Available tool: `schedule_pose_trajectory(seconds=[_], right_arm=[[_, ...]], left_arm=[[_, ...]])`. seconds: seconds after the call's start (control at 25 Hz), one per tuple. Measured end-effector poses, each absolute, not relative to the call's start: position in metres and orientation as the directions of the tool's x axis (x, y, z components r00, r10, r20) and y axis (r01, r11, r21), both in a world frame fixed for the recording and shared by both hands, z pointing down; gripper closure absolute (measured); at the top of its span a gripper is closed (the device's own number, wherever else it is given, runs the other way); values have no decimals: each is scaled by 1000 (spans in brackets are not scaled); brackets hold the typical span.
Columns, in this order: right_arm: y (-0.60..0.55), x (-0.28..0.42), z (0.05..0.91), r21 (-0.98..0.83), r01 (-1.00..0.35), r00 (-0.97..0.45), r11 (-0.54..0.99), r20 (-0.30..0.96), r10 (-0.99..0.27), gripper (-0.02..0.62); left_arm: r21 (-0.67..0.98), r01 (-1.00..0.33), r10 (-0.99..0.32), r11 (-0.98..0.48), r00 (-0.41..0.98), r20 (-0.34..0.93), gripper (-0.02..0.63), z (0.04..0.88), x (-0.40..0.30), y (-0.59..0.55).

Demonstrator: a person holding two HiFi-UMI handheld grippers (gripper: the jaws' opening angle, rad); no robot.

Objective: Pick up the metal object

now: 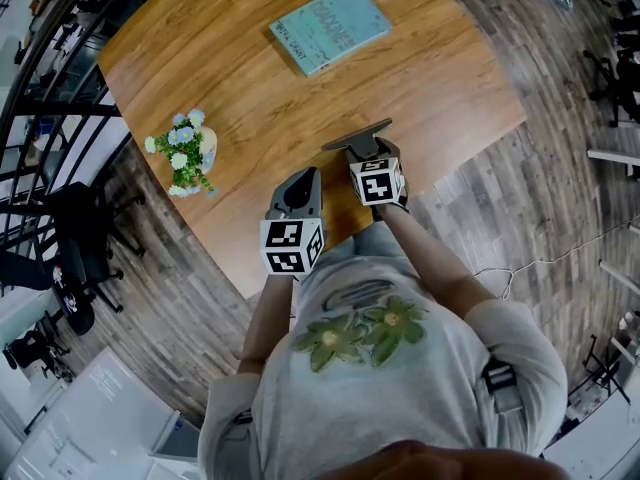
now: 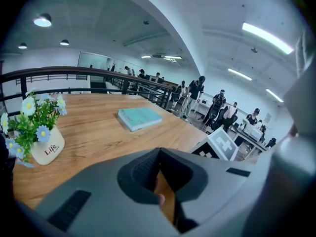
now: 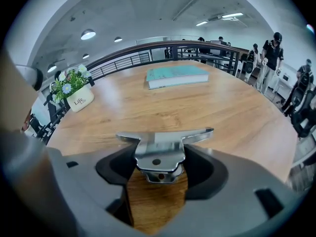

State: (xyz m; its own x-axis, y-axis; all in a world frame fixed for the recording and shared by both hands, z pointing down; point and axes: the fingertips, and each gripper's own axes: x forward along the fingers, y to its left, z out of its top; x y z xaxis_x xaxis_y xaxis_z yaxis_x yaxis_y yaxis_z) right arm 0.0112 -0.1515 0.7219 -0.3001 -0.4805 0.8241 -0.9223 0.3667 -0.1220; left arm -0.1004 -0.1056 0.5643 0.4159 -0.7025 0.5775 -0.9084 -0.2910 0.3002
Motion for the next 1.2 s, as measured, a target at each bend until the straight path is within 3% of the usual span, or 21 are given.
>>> schedule_pose_trajectory(seconds=[1.2], right_arm=[[-154, 14, 680, -112, -873, -369, 475, 789, -492, 304]], left_arm=[[279, -927, -754, -250, 367, 545, 592, 547, -114, -101]])
